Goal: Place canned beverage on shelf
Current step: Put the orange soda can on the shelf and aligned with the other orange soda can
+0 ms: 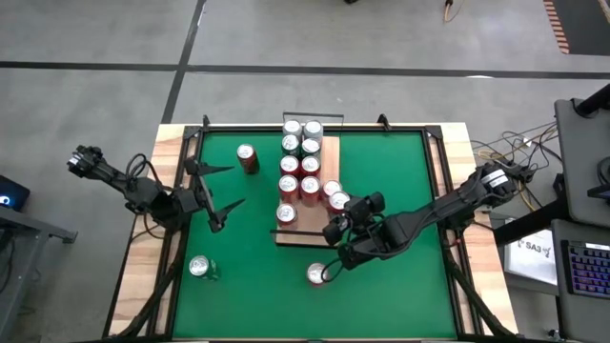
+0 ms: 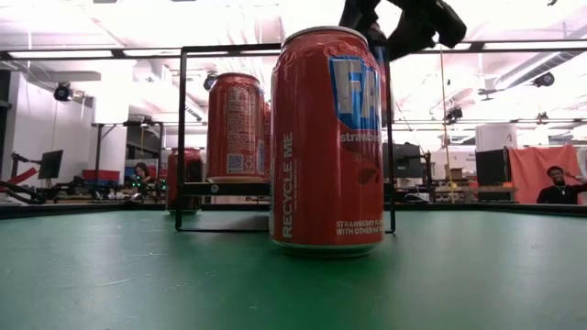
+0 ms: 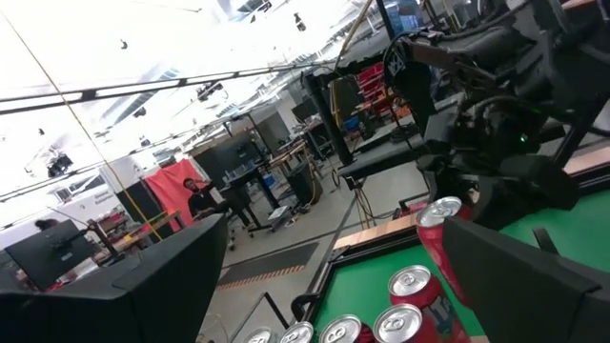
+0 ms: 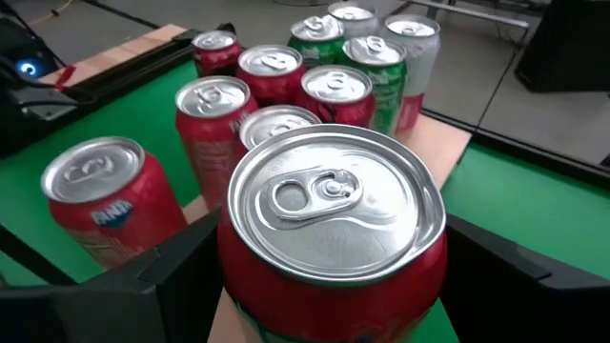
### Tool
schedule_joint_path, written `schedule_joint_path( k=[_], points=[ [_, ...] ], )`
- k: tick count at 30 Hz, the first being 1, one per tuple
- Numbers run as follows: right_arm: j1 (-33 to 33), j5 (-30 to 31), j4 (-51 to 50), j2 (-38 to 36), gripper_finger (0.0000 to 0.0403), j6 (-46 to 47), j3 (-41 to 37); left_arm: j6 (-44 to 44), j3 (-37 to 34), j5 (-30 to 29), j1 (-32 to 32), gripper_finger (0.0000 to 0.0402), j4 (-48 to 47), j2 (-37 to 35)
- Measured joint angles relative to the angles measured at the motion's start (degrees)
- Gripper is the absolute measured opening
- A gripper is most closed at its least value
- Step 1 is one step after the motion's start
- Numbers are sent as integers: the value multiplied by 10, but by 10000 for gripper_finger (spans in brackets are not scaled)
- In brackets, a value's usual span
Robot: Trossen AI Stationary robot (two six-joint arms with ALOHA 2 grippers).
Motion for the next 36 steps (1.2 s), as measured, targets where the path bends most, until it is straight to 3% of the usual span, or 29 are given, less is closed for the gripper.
schedule_joint_path(
  k=[24, 36],
  points=[
    [-1, 19, 217, -1, 299, -20, -125, 5, 0, 0, 0, 370, 0, 3],
    [-1, -21, 213, -34, 299, -100, -110, 8, 0, 2, 0, 370, 0, 10]
  ],
)
